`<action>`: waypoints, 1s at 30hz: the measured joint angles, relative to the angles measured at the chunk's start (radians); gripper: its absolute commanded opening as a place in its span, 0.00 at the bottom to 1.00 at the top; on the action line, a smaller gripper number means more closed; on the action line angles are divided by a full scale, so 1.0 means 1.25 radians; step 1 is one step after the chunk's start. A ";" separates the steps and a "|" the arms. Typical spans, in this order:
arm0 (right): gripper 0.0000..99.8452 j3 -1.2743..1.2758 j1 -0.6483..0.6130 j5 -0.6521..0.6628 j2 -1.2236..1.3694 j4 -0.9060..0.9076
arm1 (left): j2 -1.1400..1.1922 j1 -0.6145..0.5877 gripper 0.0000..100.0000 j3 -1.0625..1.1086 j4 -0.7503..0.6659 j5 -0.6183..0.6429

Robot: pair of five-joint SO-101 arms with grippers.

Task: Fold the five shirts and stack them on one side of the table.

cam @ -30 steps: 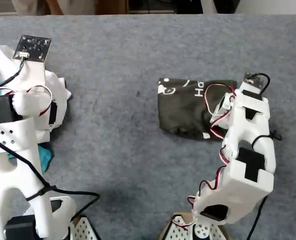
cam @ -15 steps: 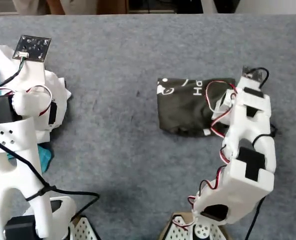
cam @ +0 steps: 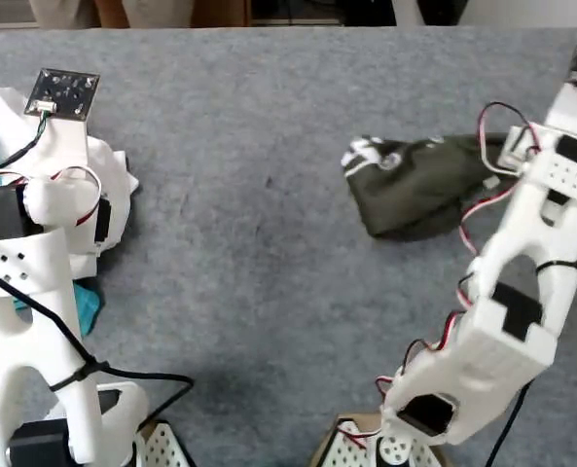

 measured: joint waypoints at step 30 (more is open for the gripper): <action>0.00 -0.167 -0.528 0.097 -0.104 0.333 | 0.000 0.000 0.02 0.000 0.000 0.000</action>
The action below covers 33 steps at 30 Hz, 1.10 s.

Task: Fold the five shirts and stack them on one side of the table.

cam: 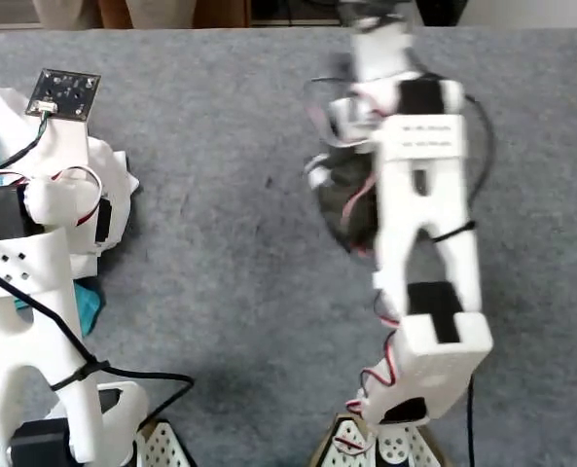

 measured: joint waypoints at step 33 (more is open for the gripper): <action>0.00 0.384 0.466 0.194 -0.002 -0.140 | 0.000 0.000 0.02 0.000 0.000 0.000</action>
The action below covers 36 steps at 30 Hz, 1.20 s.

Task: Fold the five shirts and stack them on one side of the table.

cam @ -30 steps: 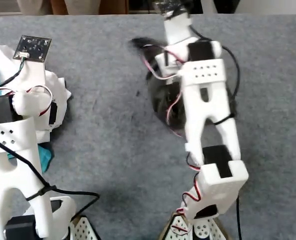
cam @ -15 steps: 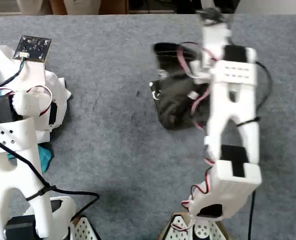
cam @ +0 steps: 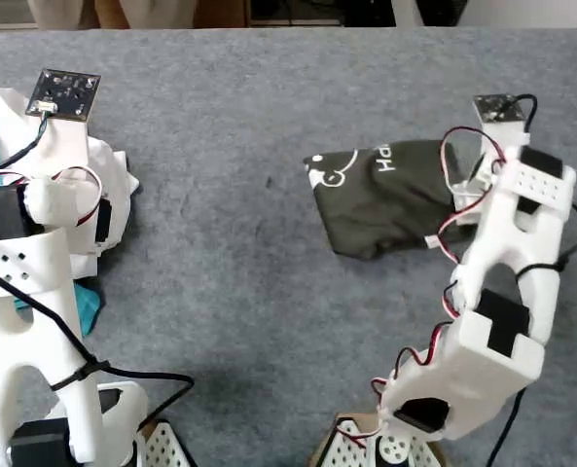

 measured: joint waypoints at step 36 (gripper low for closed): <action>0.00 -0.038 -0.399 -0.056 -0.169 -0.002 | 0.000 0.000 0.02 0.002 0.000 0.000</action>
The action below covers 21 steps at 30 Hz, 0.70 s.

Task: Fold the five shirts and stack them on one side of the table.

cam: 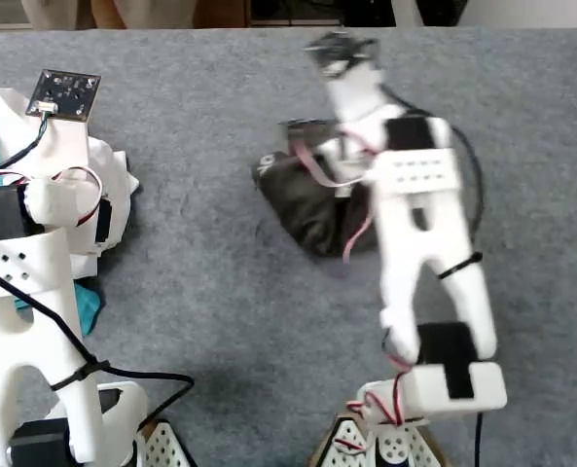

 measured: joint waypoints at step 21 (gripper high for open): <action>0.00 -0.014 0.303 0.075 0.117 -0.048 | 0.000 0.000 0.02 0.000 0.000 0.000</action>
